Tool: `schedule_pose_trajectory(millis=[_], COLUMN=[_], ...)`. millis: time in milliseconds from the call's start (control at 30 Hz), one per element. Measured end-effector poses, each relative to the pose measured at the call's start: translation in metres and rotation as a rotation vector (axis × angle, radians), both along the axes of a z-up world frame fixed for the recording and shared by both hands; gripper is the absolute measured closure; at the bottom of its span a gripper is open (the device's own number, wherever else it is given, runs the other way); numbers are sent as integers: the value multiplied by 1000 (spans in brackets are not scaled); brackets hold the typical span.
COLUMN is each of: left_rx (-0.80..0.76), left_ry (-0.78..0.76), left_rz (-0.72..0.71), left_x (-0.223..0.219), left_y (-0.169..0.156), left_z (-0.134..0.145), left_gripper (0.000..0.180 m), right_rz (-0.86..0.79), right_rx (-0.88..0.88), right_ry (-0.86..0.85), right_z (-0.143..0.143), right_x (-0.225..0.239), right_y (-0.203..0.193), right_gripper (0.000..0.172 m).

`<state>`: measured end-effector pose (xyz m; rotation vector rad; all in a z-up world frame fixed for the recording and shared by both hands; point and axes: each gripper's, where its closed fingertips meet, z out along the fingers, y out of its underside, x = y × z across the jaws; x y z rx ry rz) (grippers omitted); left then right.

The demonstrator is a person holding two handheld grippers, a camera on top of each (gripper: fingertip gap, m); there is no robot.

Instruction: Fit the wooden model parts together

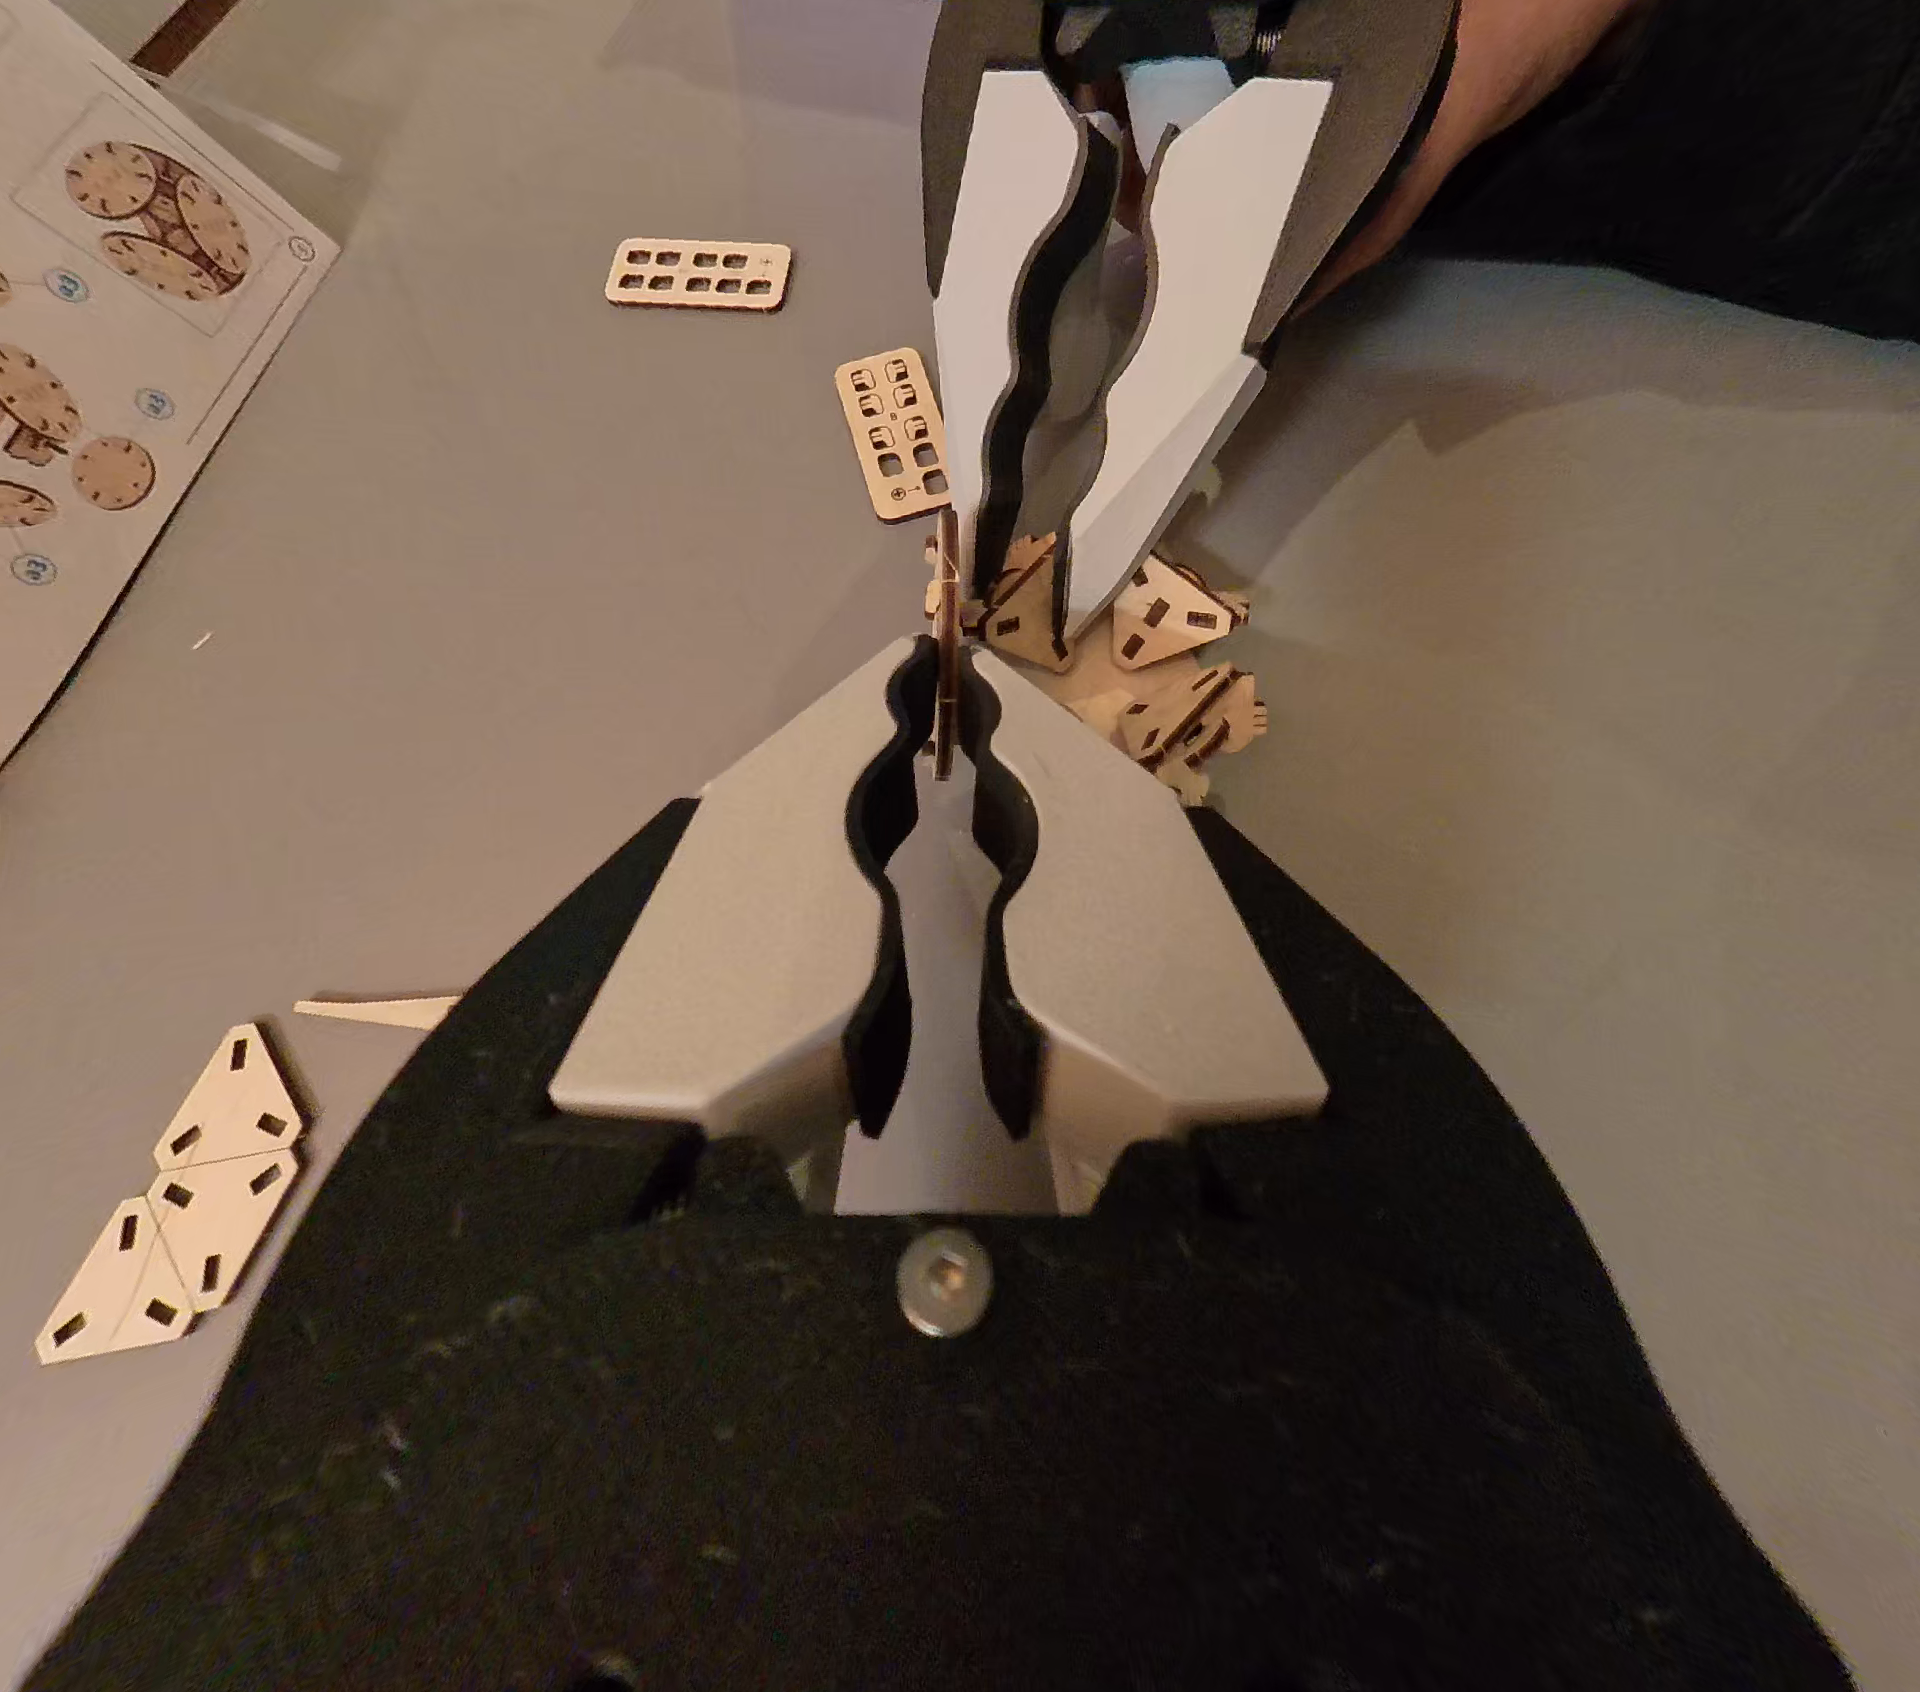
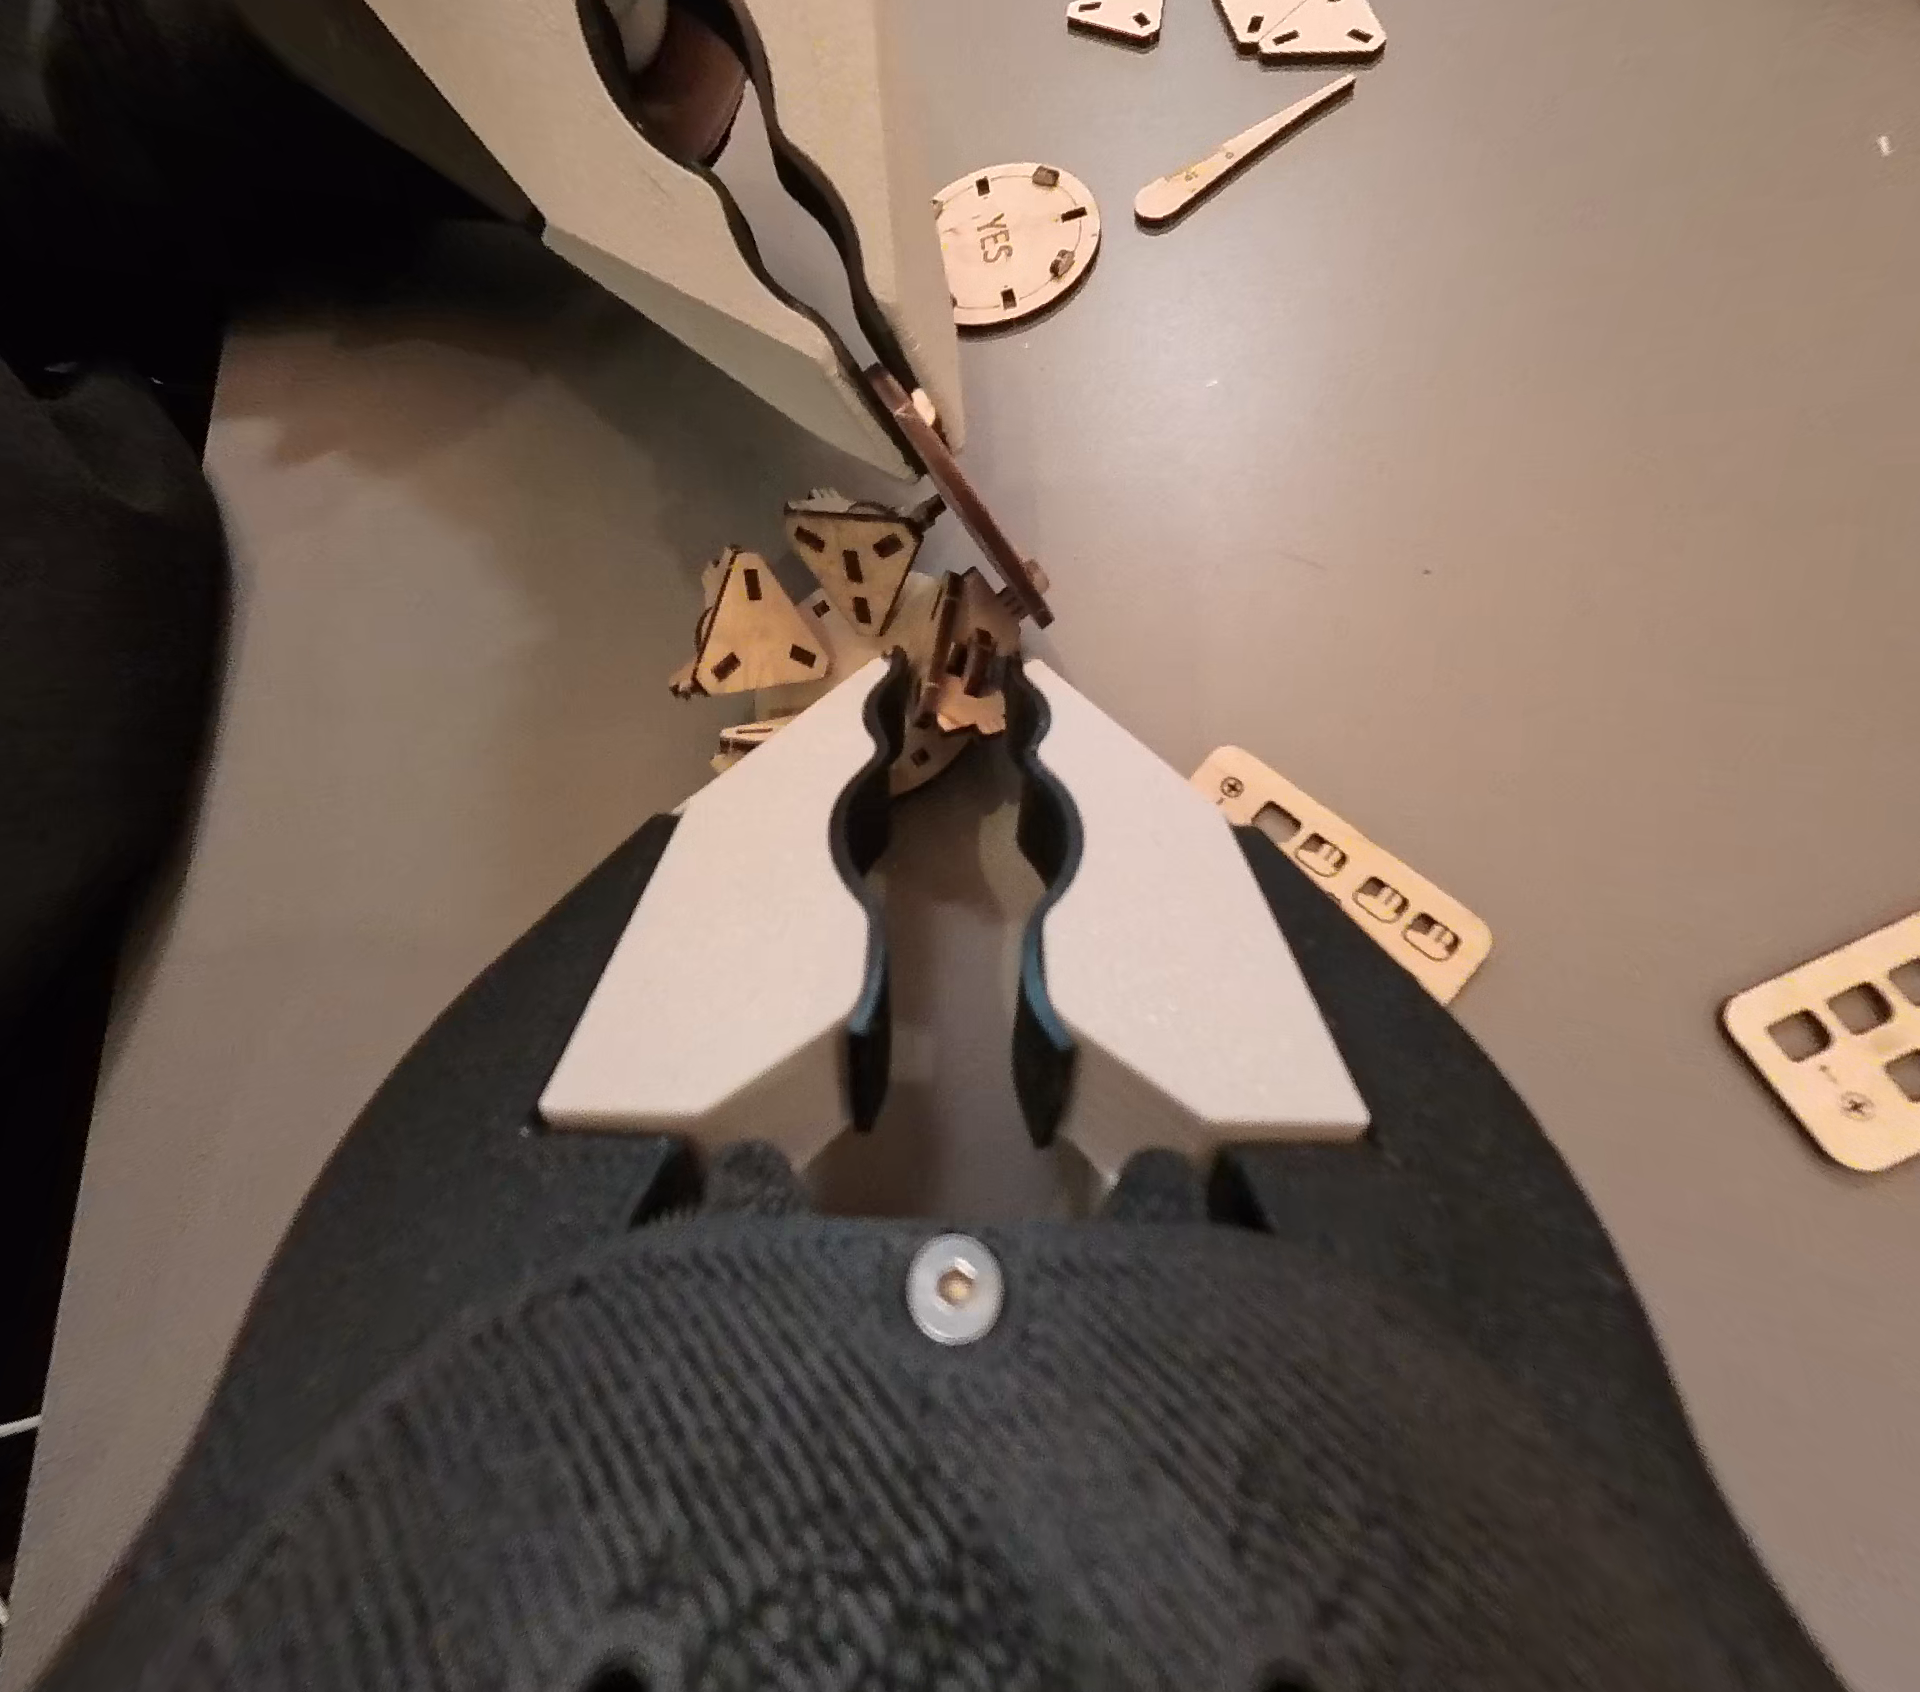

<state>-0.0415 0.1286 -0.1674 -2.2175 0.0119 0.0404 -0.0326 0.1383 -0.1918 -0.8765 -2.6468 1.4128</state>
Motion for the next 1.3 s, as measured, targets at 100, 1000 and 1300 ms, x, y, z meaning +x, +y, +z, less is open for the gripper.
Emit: schedule_pose_trajectory(millis=[100, 1000, 1300], left_rx=[13, 29, 35], left_ry=[-23, 4, -17], left_rz=[-4, -74, -76], left_x=[1, 9, 7], left_y=[0, 2, 1], left_z=[0, 0, 0], left_gripper=[180, 180, 180], right_rz=[-7, 30, 26], right_rx=[4, 12, 22], right_ry=[-2, 83, 107], right_z=[-1, 1, 1], right_x=[-1, -1, -2], right_y=[0, -5, -6], right_gripper=[151, 147, 148])
